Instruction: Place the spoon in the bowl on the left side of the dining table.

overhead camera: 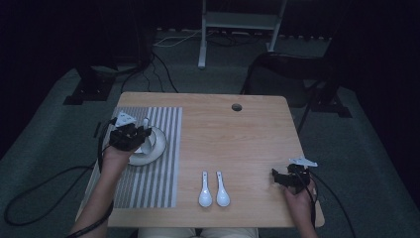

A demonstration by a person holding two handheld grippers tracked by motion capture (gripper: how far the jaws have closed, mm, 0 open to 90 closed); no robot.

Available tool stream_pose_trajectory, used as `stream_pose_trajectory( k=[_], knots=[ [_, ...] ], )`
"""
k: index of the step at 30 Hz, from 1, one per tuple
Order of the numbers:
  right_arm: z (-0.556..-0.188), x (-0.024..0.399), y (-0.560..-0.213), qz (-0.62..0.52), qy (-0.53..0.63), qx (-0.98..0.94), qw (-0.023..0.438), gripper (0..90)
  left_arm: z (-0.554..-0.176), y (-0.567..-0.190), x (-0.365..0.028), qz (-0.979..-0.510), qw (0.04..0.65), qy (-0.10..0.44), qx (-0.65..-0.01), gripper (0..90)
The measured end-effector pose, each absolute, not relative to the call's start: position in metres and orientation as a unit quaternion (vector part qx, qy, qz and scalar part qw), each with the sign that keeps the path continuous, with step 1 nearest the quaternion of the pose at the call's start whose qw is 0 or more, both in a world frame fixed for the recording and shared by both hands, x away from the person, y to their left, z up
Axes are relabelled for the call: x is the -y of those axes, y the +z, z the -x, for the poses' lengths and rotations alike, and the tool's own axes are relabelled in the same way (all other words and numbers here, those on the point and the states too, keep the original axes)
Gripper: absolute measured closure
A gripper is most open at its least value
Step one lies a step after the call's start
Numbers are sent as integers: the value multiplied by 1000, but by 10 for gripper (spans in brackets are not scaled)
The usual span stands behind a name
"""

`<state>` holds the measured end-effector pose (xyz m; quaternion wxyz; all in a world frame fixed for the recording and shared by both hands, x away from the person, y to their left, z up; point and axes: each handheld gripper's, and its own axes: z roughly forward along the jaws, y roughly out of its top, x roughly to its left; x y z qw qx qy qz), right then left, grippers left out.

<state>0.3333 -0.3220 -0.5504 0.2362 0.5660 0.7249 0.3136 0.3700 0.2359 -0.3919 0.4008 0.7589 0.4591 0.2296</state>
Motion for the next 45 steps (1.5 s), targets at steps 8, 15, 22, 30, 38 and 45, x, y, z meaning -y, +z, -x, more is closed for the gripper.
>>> stream_pose_trajectory(
  k=[8,15,22,30,38,45],
  knots=[
    [-333,322,-550,-565,313,-726,237,128,-397,-398,-248,-749,385,237,-485,755],
    [-333,322,-550,-566,313,-725,237,128,-418,-419,-255,-749,357,225,-511,755],
    [-333,322,-550,-565,314,-725,237,128,-425,-441,-253,-750,338,216,-526,755],
    [-333,322,-550,-565,313,-725,237,129,-433,-451,-255,-746,328,215,-539,755],
    [-333,322,-550,-565,313,-725,237,128,-437,-462,-253,-743,325,210,-546,754],
    [-333,322,-550,-565,313,-725,237,128,-441,-468,-253,-735,325,213,-556,752]
  ],
)
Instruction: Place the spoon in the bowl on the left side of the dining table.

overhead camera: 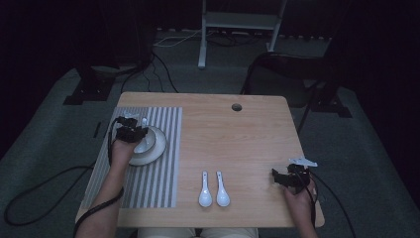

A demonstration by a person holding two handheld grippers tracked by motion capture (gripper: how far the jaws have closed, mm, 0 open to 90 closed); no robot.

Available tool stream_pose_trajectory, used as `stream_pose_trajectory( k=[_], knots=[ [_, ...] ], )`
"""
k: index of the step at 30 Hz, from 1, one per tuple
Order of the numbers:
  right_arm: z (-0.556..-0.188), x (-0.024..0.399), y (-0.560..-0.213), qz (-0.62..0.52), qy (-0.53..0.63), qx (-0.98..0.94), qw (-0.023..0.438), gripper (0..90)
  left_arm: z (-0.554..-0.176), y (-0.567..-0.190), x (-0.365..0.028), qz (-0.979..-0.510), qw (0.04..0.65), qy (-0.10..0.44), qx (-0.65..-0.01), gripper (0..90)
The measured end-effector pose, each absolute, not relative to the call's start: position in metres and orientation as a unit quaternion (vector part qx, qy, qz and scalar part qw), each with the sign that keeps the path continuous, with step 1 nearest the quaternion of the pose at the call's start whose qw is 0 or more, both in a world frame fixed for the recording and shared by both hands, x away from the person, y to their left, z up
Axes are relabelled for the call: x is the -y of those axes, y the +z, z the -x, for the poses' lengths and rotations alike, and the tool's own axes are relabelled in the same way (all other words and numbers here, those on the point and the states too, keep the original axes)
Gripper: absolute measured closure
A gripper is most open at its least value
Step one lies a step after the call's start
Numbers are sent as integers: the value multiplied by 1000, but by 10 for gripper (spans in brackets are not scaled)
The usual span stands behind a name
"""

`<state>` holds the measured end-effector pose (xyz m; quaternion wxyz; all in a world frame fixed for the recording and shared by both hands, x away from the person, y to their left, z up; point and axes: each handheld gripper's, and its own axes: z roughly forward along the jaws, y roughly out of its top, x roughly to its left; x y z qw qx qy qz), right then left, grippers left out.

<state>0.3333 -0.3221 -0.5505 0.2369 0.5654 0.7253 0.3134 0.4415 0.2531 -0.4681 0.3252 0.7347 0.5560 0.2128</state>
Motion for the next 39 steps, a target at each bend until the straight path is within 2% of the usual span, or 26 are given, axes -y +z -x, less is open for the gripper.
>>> stream_pose_trajectory(
  k=[12,20,21,25,27,33,35,38,39],
  knots=[
    [-333,322,-550,-565,313,-725,237,128,-445,-475,-250,-739,319,203,-557,743],
    [-333,322,-550,-565,313,-725,237,128,-440,-479,-251,-741,319,197,-557,651],
    [-333,322,-550,-565,313,-725,237,128,-439,-478,-252,-741,318,197,-557,611],
    [-333,322,-550,-565,313,-725,237,128,-433,-475,-255,-741,319,200,-557,571],
    [-333,322,-550,-565,313,-725,237,128,-429,-474,-255,-742,317,200,-556,516],
    [-333,322,-550,-566,313,-725,237,128,-417,-471,-259,-739,322,203,-555,454],
    [-333,322,-550,-565,313,-725,237,128,-413,-471,-259,-736,320,208,-558,366],
    [-333,322,-550,-565,313,-725,237,129,-408,-471,-259,-733,323,204,-563,328],
    [-333,322,-550,-565,313,-725,237,128,-405,-470,-260,-731,326,199,-565,277]
  ],
)
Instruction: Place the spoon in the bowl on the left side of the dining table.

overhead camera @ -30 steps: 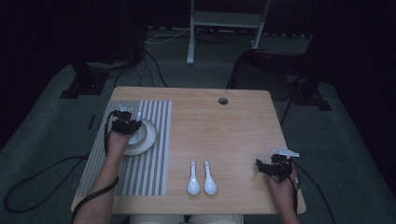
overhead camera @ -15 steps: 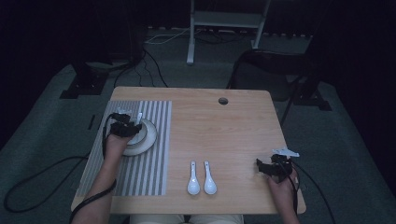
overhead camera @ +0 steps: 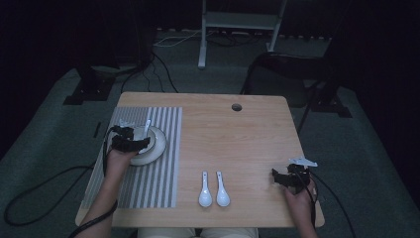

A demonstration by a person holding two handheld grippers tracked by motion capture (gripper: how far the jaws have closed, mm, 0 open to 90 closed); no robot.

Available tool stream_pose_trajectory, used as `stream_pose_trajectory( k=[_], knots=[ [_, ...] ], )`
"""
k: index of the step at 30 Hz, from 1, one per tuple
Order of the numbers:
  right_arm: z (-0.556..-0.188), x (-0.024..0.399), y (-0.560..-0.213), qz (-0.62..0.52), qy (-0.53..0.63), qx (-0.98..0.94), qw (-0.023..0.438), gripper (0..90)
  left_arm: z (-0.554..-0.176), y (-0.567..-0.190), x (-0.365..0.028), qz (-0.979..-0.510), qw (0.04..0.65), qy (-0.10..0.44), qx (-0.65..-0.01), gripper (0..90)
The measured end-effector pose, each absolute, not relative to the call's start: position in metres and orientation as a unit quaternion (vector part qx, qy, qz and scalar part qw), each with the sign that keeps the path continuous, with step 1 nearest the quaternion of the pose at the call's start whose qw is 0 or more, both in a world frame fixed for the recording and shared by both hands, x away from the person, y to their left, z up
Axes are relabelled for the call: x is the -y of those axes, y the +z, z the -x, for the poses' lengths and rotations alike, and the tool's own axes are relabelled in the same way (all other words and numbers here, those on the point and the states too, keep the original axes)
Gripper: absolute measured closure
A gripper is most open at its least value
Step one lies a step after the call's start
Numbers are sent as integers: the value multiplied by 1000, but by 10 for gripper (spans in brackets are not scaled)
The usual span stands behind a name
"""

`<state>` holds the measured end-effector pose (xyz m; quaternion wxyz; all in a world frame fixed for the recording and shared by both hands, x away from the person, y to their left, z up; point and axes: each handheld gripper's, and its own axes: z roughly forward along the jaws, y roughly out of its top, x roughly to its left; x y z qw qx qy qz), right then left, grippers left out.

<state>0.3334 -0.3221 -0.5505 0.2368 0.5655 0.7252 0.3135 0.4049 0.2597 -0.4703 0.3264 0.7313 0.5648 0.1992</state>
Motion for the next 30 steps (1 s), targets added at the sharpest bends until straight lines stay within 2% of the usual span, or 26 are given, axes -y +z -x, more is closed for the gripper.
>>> stream_pose_trajectory(
  k=[1,3,5,7,10,12,30],
  knots=[
    [-333,322,-550,-566,313,-725,237,128,-402,-470,-260,-730,329,202,-564,266],
    [-333,322,-550,-566,313,-725,237,128,-398,-470,-263,-728,334,204,-563,182],
    [-333,322,-550,-565,313,-725,237,129,-394,-471,-265,-724,341,199,-565,180],
    [-333,322,-550,-565,313,-725,237,128,-390,-471,-264,-729,339,196,-561,94],
    [-333,322,-550,-565,313,-725,237,128,-383,-470,-264,-725,347,198,-561,89],
    [-333,322,-550,-565,313,-725,237,128,-379,-468,-264,-725,351,194,-561,4],
    [-333,322,-550,-566,313,-725,236,128,-335,-481,-254,-743,354,221,-524,6]
  ],
)
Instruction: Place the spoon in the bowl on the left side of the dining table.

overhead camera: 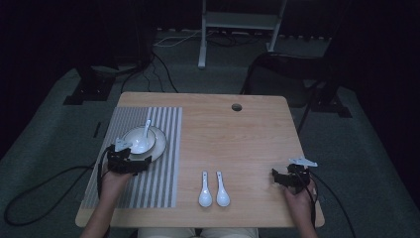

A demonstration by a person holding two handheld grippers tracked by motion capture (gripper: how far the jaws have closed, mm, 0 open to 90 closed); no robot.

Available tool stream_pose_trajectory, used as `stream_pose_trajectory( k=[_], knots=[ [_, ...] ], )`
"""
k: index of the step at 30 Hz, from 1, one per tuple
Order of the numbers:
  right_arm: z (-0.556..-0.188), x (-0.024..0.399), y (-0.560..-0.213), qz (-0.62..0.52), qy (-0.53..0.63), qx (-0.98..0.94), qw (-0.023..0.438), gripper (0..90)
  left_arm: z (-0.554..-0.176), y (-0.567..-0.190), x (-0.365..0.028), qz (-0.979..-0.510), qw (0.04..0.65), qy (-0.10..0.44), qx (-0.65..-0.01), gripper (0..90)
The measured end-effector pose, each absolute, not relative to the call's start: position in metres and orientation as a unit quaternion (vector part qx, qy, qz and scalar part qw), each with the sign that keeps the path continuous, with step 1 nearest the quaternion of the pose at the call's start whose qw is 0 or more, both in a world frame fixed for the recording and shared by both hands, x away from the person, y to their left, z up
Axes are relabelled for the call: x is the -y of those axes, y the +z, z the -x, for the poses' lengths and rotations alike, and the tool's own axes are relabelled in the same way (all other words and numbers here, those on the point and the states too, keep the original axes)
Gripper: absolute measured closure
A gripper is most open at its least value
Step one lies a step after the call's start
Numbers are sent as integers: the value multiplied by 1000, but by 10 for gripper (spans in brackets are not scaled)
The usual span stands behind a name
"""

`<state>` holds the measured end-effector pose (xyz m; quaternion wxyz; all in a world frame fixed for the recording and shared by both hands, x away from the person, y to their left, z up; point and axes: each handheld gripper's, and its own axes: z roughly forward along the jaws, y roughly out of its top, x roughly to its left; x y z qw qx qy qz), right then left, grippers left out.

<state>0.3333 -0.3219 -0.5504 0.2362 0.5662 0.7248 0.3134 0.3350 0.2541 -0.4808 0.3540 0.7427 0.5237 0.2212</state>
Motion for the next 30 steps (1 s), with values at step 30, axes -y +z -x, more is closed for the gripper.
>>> stream_pose_trajectory(
  k=[30],
  knots=[
    [-333,322,-550,-566,313,-725,236,128,-264,-520,-282,-746,368,217,-511,6]
  ],
)
